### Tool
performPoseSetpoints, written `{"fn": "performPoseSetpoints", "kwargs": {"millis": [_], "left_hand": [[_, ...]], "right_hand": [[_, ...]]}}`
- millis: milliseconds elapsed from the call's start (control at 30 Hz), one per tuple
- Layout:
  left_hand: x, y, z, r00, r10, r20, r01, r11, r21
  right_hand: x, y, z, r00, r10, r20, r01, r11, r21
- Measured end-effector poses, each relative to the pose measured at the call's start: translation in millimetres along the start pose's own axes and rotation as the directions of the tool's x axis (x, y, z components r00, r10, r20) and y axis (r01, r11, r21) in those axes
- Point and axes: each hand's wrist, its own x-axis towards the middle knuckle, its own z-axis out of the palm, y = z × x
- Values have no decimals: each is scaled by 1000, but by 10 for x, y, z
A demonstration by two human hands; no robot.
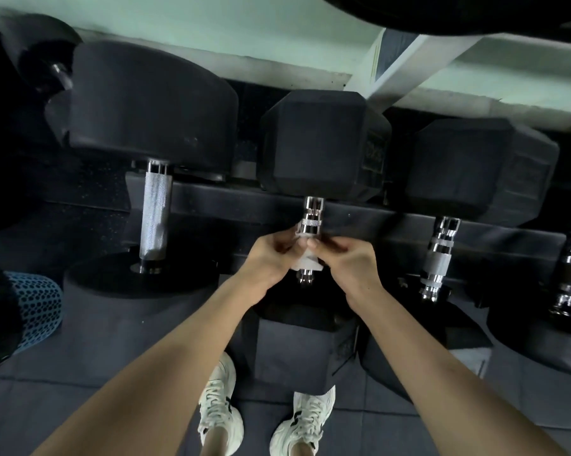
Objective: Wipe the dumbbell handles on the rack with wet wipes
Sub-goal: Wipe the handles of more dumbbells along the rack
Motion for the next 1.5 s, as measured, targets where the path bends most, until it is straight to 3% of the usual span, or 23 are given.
{"fn": "performPoseSetpoints", "kwargs": {"millis": [233,467,633,700,800,900,1000,1100,1367,1500], "left_hand": [[-95,-119,-111,992,58,114,-92,946,310],[-124,-151,-75,995,101,-13,-88,915,394],[-407,-93,-241,971,120,-206,-75,974,216],[-585,-47,-352,973,104,-206,-83,991,107],[-829,19,-527,985,63,-158,-73,996,-59],[-974,91,-760,981,48,-187,-63,995,-76],[-1003,166,-1039,969,9,-247,-35,994,-100],[-972,201,-1335,965,-27,-262,-18,986,-165],[-834,245,-1996,990,23,-139,-39,993,-113],[-692,286,-2247,993,-4,-119,-11,993,-121]], "right_hand": [[-114,167,-116,994,39,103,-16,976,-217],[-166,159,-155,998,-21,63,38,954,-297],[-470,-18,-206,988,-150,38,154,960,-234],[-603,-137,-165,981,-190,41,195,958,-209],[-802,-341,46,974,-185,128,205,964,-169],[-999,-496,366,943,-165,288,209,969,-129],[-1127,-553,709,894,-224,388,315,930,-189],[-1160,-536,1091,899,-306,315,401,864,-305],[-1141,-525,1877,951,-302,71,310,939,-147],[-1011,-655,2002,976,-158,147,146,985,94]]}}
